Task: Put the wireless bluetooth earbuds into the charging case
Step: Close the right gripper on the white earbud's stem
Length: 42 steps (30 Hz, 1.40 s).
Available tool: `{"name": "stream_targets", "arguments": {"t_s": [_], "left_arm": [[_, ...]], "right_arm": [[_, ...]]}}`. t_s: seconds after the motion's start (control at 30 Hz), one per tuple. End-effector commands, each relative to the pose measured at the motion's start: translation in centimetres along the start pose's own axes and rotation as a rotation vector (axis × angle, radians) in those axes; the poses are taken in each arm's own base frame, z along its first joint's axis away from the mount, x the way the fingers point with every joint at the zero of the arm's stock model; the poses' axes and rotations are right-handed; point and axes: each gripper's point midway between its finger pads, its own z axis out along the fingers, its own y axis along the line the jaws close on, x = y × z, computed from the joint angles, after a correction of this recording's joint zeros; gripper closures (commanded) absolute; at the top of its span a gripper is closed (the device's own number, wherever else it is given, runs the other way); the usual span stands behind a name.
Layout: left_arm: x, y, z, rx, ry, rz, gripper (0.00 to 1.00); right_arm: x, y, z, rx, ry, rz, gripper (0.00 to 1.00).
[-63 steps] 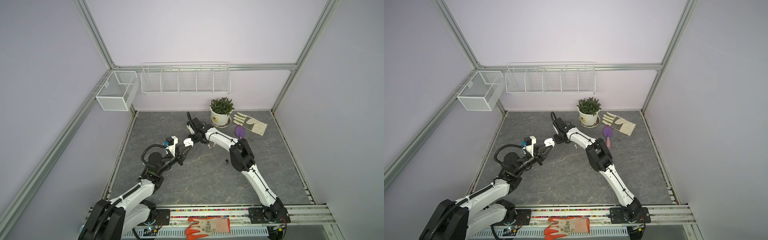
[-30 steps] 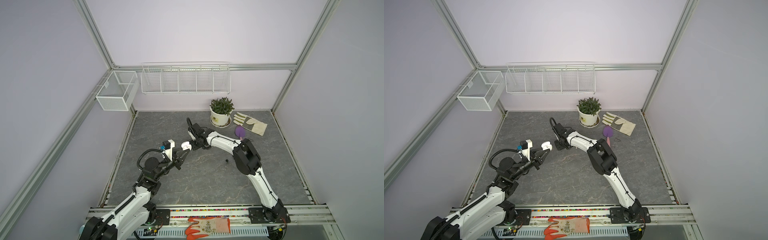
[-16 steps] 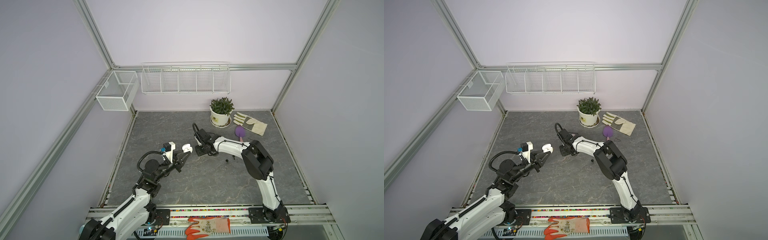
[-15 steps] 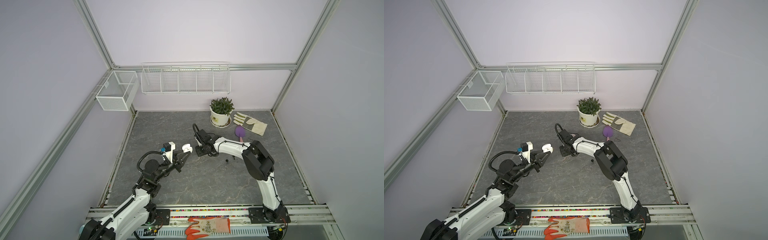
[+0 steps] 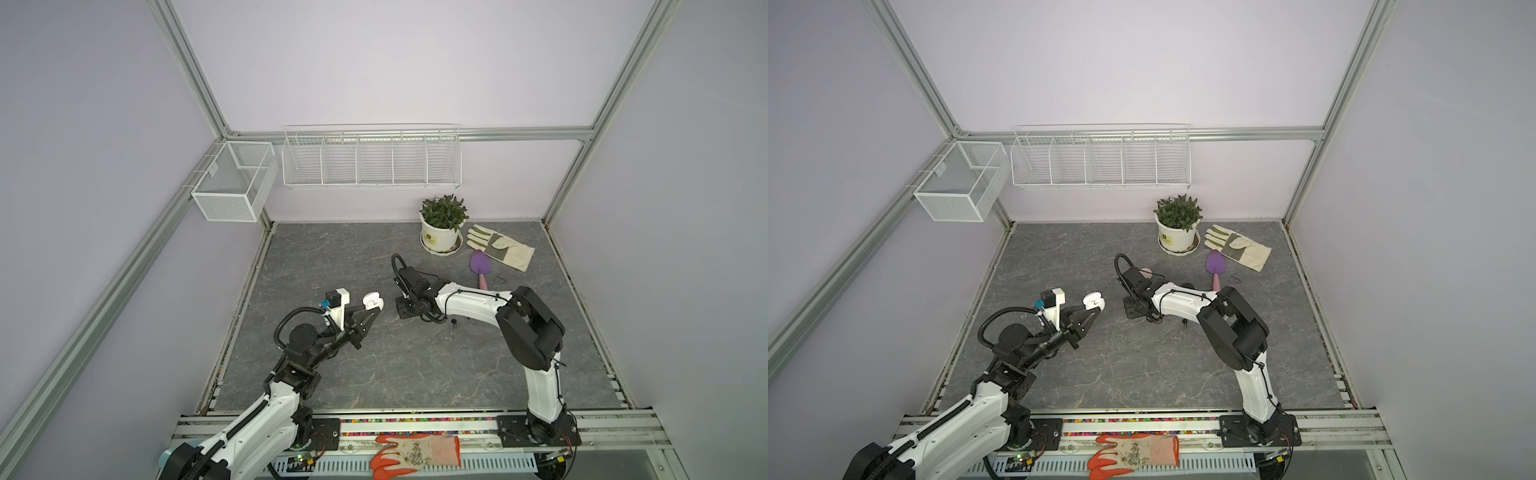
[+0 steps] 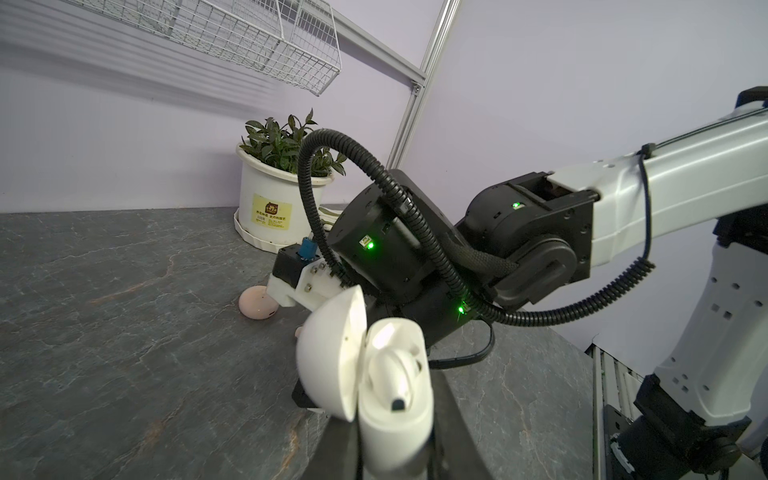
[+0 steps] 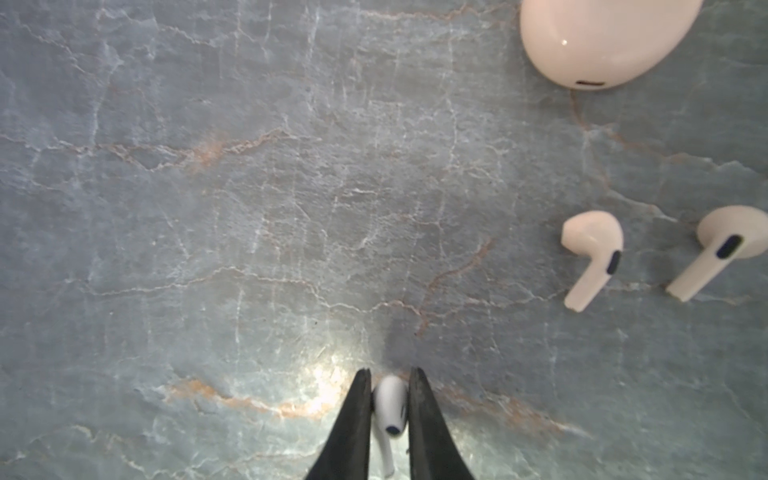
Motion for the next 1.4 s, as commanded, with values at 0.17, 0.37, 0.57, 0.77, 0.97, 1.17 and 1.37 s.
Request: {"name": "stream_targets", "arguments": {"t_s": [0.17,0.37,0.57,0.77,0.97,1.17,1.37], "left_arm": [[-1.6,-0.8,-1.1,0.009,-0.096,-0.024,1.0],[-1.9,-0.6,-1.2,-0.005,-0.111,-0.013,1.0],[-1.1,-0.6,-0.3,0.021,-0.072,-0.022,1.0],[-1.0,-0.6,0.0,0.03,-0.066,-0.026,1.0],[-1.0,-0.6,-0.1,0.025,-0.067,-0.007,1.0],[-1.3,-0.9,0.0,0.046,-0.079,0.003,1.0],[-1.9,-1.5,0.5,0.086,-0.088,0.02,1.0]], "right_arm": [[-0.7,0.8,-1.2,-0.03,-0.046,0.058,0.83],[-0.5,1.0,-1.2,-0.054,-0.062,0.074,0.82],[-0.7,1.2,-1.1,-0.076,-0.072,0.083,0.82],[-0.7,1.4,-1.1,-0.101,-0.08,0.095,0.83],[-0.9,1.7,-1.3,-0.139,-0.101,0.1,0.83],[-1.5,1.8,-2.6,-0.169,-0.142,0.101,0.84],[-2.9,2.4,-5.2,-0.225,-0.203,0.087,0.84]]}}
